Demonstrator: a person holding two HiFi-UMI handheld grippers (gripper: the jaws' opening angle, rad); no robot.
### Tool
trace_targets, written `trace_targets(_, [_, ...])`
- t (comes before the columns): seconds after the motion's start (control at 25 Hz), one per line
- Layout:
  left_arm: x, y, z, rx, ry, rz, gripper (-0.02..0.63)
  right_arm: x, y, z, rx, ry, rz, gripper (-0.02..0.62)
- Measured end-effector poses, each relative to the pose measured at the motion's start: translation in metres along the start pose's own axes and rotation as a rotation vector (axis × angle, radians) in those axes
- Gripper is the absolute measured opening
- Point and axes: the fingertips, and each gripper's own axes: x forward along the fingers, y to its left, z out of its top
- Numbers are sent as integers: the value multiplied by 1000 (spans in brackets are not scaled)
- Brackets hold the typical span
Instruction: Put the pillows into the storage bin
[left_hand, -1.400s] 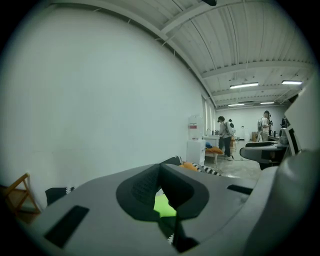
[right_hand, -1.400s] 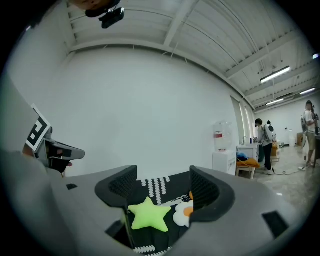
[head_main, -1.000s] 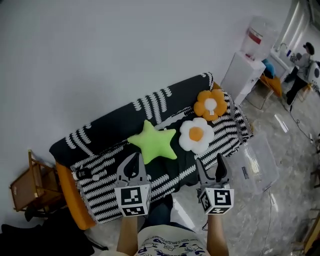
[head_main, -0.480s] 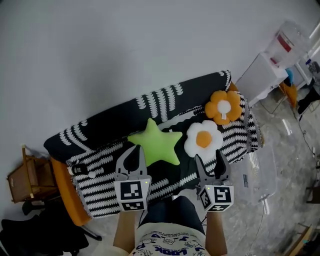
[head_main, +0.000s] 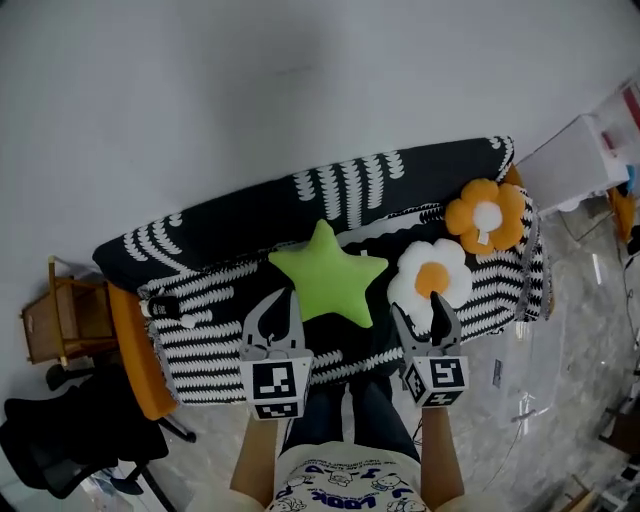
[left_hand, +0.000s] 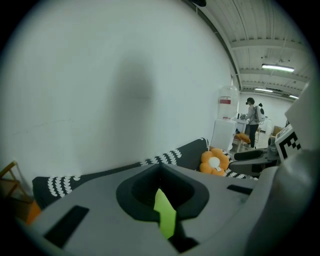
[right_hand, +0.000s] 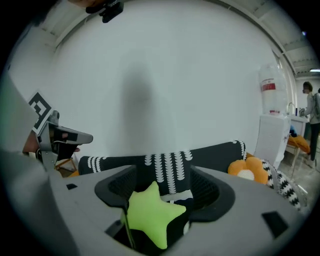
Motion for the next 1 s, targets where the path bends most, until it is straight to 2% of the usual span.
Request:
trace_targets(0.36, [79, -9, -64, -43, 113, 71, 13, 110, -42, -91, 54, 191, 173, 345])
trace_targets(0.68, [145, -22, -125, -70, 203, 80, 13, 197, -71, -182, 48, 349, 275, 344])
trace_targets(1.0, [178, -36, -165, -103, 270, 71, 12, 248, -88, -247, 51, 469, 417, 360])
